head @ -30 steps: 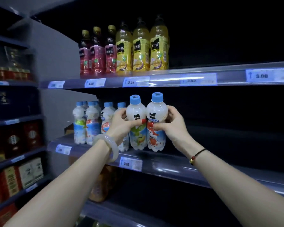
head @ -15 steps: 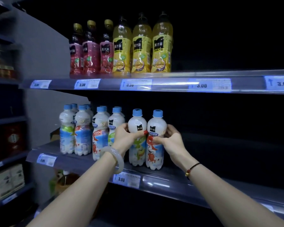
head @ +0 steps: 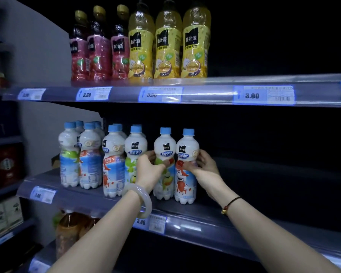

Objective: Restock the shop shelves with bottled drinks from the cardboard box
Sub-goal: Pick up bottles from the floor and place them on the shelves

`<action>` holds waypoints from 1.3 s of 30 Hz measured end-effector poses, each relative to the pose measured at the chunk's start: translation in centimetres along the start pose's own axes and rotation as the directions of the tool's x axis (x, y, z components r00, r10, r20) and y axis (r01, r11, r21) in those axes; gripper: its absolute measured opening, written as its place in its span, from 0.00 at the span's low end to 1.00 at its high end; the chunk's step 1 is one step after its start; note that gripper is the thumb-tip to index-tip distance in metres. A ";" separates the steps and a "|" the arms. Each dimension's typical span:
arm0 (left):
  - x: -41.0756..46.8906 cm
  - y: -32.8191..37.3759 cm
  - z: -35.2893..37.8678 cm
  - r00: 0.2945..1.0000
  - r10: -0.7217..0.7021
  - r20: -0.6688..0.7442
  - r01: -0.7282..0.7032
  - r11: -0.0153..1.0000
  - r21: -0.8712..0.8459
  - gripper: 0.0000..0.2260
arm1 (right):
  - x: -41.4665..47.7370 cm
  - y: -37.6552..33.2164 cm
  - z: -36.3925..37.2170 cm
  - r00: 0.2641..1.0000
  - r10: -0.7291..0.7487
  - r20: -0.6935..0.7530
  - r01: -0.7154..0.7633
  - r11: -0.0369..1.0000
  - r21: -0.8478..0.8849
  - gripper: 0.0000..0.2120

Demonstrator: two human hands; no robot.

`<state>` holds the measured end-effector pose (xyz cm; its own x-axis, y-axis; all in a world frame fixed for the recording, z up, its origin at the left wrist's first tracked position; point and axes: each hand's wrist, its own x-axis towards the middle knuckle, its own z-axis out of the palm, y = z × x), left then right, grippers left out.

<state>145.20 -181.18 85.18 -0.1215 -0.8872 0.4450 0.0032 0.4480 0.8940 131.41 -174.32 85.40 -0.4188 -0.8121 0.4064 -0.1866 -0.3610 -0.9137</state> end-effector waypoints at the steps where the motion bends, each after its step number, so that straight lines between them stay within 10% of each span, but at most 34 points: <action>1: 0.0 -0.1 0.0 1.000 0.008 -0.003 -0.008 1.000 -0.005 0.21 | 0.0 0.1 0.0 1.000 -0.003 -0.001 0.003 1.000 0.000 0.19; 23: -3.9 0.7 -0.8 1.000 0.002 0.007 -0.004 0.897 0.442 0.14 | -4.9 -0.9 -3.9 0.990 0.062 -0.130 -0.115 0.880 -0.461 0.19; 29: -7.4 2.8 1.5 0.987 0.025 0.159 -0.074 0.948 0.310 0.10 | -10.4 -2.8 -9.4 0.964 0.075 -0.254 -0.196 0.847 -0.494 0.13; 35: -12.9 7.4 9.6 0.875 0.117 0.471 -0.211 0.965 0.153 0.11 | -18.1 -5.7 -18.1 0.896 0.015 -0.445 -0.290 0.777 -0.559 0.14; 39: -18.8 10.1 16.1 0.656 0.118 0.746 -0.261 0.962 0.078 0.11 | -24.1 -7.6 -24.9 0.840 -0.001 -0.542 -0.401 0.672 -0.623 0.15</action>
<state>131.54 -158.17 84.98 -0.8196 -0.4468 0.3587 -0.0422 0.6714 0.7399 120.74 -140.61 82.54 -0.8333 -0.4336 0.3429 -0.5112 0.3686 -0.7764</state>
